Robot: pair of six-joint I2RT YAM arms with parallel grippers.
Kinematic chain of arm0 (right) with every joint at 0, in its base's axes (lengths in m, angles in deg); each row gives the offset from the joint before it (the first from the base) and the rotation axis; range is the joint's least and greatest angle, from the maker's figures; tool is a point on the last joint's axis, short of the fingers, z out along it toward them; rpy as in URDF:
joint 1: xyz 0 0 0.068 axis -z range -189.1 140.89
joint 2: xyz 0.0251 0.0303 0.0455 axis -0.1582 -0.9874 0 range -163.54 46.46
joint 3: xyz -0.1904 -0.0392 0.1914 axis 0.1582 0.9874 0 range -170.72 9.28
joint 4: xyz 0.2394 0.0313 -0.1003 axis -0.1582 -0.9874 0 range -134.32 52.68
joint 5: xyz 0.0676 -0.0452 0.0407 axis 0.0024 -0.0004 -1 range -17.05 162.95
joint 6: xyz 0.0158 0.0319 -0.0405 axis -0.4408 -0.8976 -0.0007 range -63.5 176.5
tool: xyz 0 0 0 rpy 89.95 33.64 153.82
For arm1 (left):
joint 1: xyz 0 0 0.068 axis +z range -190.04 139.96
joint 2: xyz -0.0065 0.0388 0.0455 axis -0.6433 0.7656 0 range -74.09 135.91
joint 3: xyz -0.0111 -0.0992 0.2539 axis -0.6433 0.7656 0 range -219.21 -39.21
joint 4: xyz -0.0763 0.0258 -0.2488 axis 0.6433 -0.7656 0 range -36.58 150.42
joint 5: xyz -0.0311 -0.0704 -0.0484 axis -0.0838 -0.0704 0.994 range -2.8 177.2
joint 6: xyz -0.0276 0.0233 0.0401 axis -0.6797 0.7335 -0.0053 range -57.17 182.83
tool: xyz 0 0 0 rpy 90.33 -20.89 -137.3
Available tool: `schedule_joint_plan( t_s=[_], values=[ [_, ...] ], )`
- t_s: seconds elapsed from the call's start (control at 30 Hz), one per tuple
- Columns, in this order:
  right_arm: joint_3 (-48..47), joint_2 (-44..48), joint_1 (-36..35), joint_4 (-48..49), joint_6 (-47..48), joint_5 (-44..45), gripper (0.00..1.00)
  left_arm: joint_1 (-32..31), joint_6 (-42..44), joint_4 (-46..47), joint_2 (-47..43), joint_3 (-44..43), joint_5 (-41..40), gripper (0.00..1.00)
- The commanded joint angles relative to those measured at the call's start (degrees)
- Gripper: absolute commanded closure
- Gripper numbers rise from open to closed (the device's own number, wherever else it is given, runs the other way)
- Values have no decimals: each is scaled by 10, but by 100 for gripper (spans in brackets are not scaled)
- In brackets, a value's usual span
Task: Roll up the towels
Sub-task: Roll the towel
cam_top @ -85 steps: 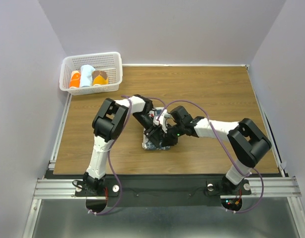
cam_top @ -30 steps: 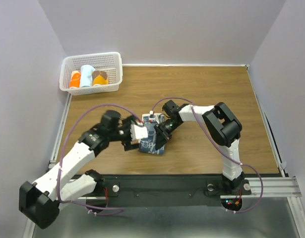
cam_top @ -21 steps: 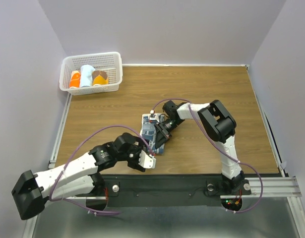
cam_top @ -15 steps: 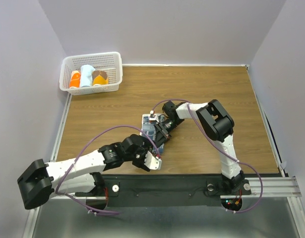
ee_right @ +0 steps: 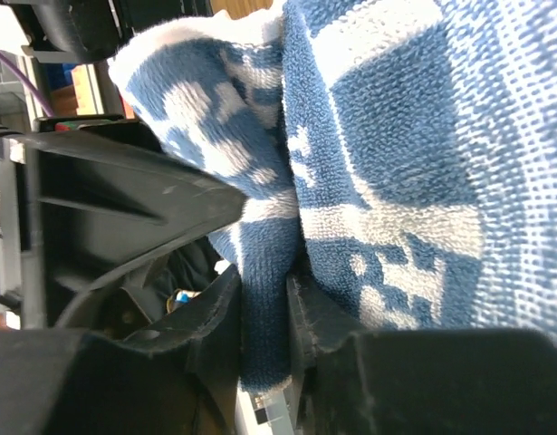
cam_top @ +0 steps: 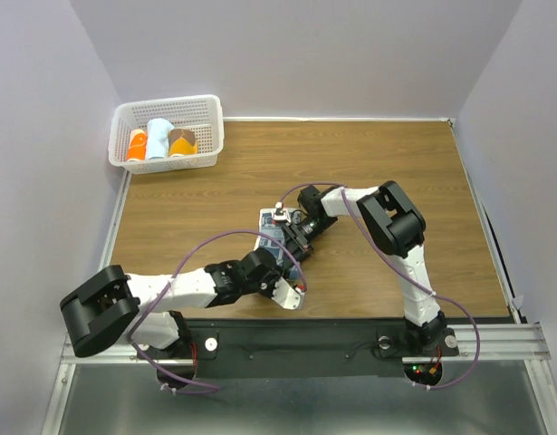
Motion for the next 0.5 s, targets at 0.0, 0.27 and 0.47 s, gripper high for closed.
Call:
schedule_joint_plan(
  t_s=[0.0,0.27,0.47],
  values=[
    [-3,-14,7,-1,15,65,67,5,-26,-26,24,-8,0,64],
    [-6,-1,50,-1,0,76,54,44,-93,-169,9,-45,116,75],
    [-13,37,66,1,0,72,36,85,-78,-225,58,-92,202,75]
  ],
)
